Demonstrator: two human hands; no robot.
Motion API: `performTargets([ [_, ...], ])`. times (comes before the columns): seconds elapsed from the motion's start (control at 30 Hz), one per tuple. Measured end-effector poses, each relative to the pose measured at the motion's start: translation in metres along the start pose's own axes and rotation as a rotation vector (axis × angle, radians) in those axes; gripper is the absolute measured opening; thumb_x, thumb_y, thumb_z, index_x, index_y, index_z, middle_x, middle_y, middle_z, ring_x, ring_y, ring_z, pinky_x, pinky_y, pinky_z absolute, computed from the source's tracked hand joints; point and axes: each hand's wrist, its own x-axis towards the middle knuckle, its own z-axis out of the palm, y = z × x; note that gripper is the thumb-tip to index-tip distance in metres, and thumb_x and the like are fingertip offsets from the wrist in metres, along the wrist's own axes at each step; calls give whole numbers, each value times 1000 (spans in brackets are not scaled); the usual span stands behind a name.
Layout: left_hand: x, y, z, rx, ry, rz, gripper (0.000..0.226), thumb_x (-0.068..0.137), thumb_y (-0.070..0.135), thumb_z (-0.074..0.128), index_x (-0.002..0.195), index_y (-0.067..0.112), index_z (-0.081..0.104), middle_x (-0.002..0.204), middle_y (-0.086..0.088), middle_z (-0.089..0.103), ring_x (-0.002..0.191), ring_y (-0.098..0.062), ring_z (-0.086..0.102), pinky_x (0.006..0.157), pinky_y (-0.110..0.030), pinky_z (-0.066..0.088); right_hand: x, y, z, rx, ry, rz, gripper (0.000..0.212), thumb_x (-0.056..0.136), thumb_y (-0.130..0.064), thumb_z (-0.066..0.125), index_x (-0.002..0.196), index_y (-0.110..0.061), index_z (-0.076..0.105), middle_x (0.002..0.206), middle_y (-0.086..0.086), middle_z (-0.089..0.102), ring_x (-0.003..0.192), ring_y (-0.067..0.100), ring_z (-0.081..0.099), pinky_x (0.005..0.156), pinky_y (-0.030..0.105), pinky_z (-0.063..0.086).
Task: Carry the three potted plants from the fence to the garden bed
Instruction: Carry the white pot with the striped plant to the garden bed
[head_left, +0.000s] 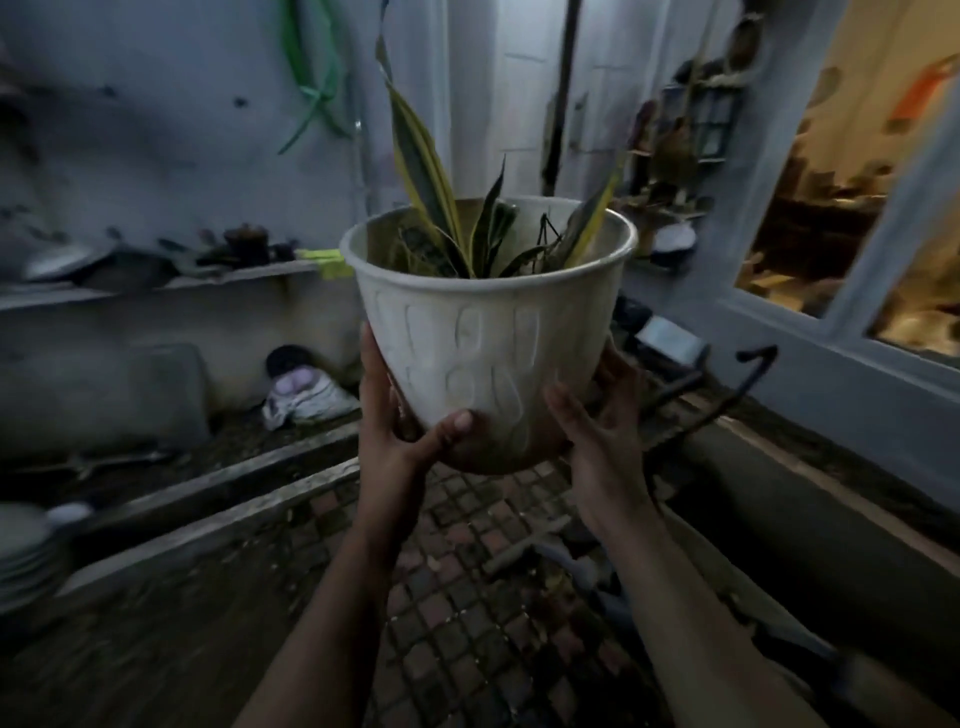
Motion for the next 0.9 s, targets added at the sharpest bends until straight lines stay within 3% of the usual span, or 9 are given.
performTargets([
  [0.1, 43, -33, -26, 56, 70, -3, 118, 70, 21, 86, 160, 42, 13, 170, 3, 20, 152, -28, 32, 111, -66, 39, 49, 45, 24, 25, -105, 49, 78, 71, -34, 87, 138, -32, 46, 129, -15, 66, 119, 9, 64, 84, 28, 59],
  [0.3, 139, -111, -85, 104, 141, 3, 121, 62, 22, 92, 153, 58, 20, 168, 3, 25, 150, -26, 35, 108, -63, 46, 146, 142, 72, 51, -168, 91, 83, 70, -32, 88, 140, -29, 42, 147, 7, 49, 121, 13, 63, 85, 31, 58],
  [0.47, 228, -181, -113, 164, 167, -58, 127, 58, 19, 91, 159, 40, 17, 167, 0, 24, 150, -27, 33, 111, -63, 43, 234, 215, 94, 42, -143, 136, 92, 63, -45, 92, 139, -30, 43, 149, 5, 45, 129, 21, 56, 91, 43, 58],
  [0.53, 262, -209, -115, 195, 167, -58, 125, 58, 21, 90, 159, 38, 18, 167, -3, 25, 150, -30, 33, 110, -64, 42, 268, 245, 95, 47, -132, 154, 89, 64, -45, 91, 138, -31, 42, 146, 5, 47, 126, 17, 59, 88, 37, 59],
  [0.6, 294, -242, -113, 209, 171, -62, 119, 58, 24, 88, 155, 49, 23, 166, -5, 25, 149, -33, 33, 109, -66, 41, 302, 278, 89, 52, -133, 188, 82, 67, -42, 90, 135, -34, 44, 143, 5, 48, 119, 13, 63, 83, 31, 59],
  [0.67, 323, -278, -111, 220, 187, -82, 117, 58, 26, 87, 152, 54, 23, 166, -4, 25, 149, -33, 34, 110, -66, 41, 339, 311, 80, 48, -128, 209, 81, 68, -42, 91, 134, -36, 44, 144, 7, 46, 118, 14, 64, 83, 31, 59],
  [0.77, 362, -342, -101, 252, 209, -121, 125, 54, 25, 88, 156, 47, 19, 167, 0, 24, 150, -31, 32, 111, -66, 39, 395, 371, 59, 38, -105, 210, 89, 67, -46, 90, 140, -33, 42, 147, 4, 47, 124, 19, 60, 87, 34, 57],
  [0.9, 408, -424, -93, 289, 232, -163, 123, 50, 28, 88, 152, 48, 23, 158, 18, 32, 148, -24, 35, 112, -62, 41, 451, 451, 35, 64, -82, 272, 89, 62, -51, 91, 137, -39, 45, 147, 4, 46, 129, 26, 55, 91, 39, 56],
])
